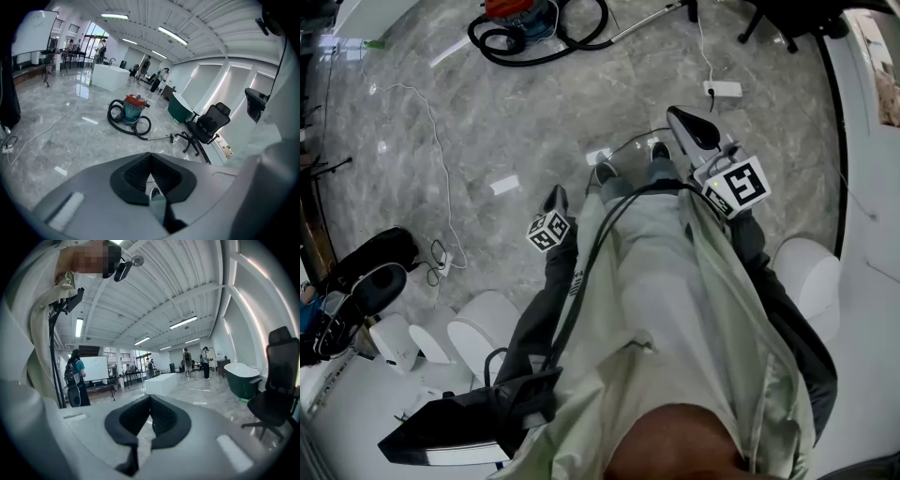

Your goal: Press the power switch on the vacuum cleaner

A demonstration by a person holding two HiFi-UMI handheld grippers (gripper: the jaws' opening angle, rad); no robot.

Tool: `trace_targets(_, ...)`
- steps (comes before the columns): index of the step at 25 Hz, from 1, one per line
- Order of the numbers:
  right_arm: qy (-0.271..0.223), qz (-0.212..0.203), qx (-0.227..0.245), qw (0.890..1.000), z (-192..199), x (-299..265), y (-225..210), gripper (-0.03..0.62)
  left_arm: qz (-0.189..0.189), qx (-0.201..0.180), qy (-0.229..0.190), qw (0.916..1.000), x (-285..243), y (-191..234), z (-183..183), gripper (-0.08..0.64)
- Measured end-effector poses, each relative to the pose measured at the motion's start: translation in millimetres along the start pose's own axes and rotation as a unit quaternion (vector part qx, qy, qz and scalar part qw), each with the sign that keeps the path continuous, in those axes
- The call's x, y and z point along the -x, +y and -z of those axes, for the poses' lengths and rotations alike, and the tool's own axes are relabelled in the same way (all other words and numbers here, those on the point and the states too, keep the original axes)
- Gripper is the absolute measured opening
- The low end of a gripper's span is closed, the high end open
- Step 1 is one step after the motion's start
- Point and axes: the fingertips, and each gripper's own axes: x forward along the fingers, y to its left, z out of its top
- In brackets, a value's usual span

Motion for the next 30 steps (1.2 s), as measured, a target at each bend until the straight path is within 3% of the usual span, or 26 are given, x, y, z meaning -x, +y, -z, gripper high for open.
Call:
trace_targets(3, -0.003, 0.004, 0.001, 1.000, 0.7, 4.5, -2.4, 0.002, -0.008, -0.027, -0.050, 0.9983, 1.2, -12.9, -36.6, 0.005)
trace_targets(6, -0.006, 0.010, -0.004, 1.000, 0.8, 10.5, -9.2, 0.002, -0.011, -0.068, -0.117, 0.9907, 6.1, -43.2, -86.3, 0.005)
trace_targets(11, -0.013, 0.001, -0.010, 1.000, 6.5, 23.6, -24.8, 0.002, 0.019, -0.115, -0.256, 0.9597, 35.8, -135.1, -172.6, 0.005)
trace_targets(14, -0.014, -0.011, -0.007, 1.000, 6.7, 19.8, -31.3, 0.002, 0.049, -0.129, -0.311, 0.9402, 52.9, -180.0, -203.3, 0.005)
trace_targets(17, -0.016, -0.029, -0.001, 0.999, 2.7, 13.1, -29.5, 0.002, 0.072, -0.142, -0.340, 0.9269, 65.3, -214.4, -216.6, 0.005)
trace_targets(23, -0.024, -0.071, 0.023, 0.997, -7.4, 3.1, -26.5, 0.002, 0.086, -0.176, -0.362, 0.9111, 71.8, -264.0, -219.3, 0.005)
trace_targets(30, -0.020, -0.093, 0.025, 0.995, -7.6, 8.8, -39.2, 0.002, 0.054, -0.161, -0.371, 0.9131, 74.9, -269.9, -213.0, 0.005)
